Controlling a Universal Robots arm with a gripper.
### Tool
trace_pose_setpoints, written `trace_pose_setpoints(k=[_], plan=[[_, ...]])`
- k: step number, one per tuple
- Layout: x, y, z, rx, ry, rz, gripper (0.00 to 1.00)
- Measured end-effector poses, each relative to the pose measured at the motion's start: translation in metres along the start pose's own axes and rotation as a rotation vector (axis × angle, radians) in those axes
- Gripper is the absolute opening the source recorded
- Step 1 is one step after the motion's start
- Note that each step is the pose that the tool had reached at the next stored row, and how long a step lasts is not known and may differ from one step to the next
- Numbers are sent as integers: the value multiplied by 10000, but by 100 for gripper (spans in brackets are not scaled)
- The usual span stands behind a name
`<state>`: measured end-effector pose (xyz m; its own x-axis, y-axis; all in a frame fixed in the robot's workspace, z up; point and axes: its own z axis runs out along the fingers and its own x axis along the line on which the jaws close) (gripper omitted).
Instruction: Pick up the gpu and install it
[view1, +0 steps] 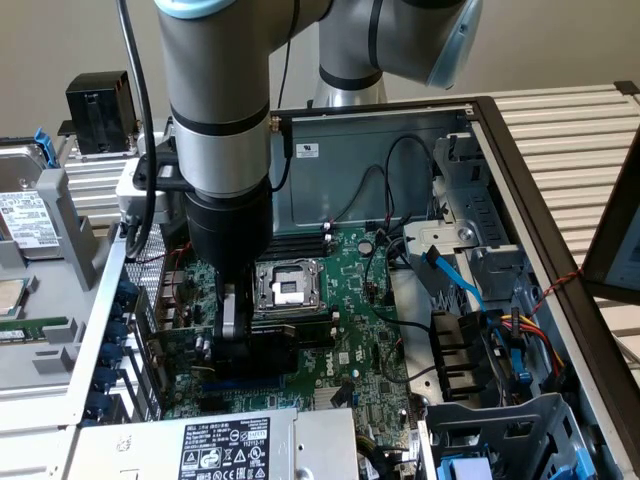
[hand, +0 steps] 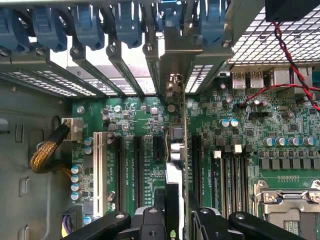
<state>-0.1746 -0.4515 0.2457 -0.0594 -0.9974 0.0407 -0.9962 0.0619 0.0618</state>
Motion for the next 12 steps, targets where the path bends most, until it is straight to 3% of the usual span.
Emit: trace_pose_setpoints(k=[12], plan=[[-5, 4, 0, 4, 4, -47, 27]])
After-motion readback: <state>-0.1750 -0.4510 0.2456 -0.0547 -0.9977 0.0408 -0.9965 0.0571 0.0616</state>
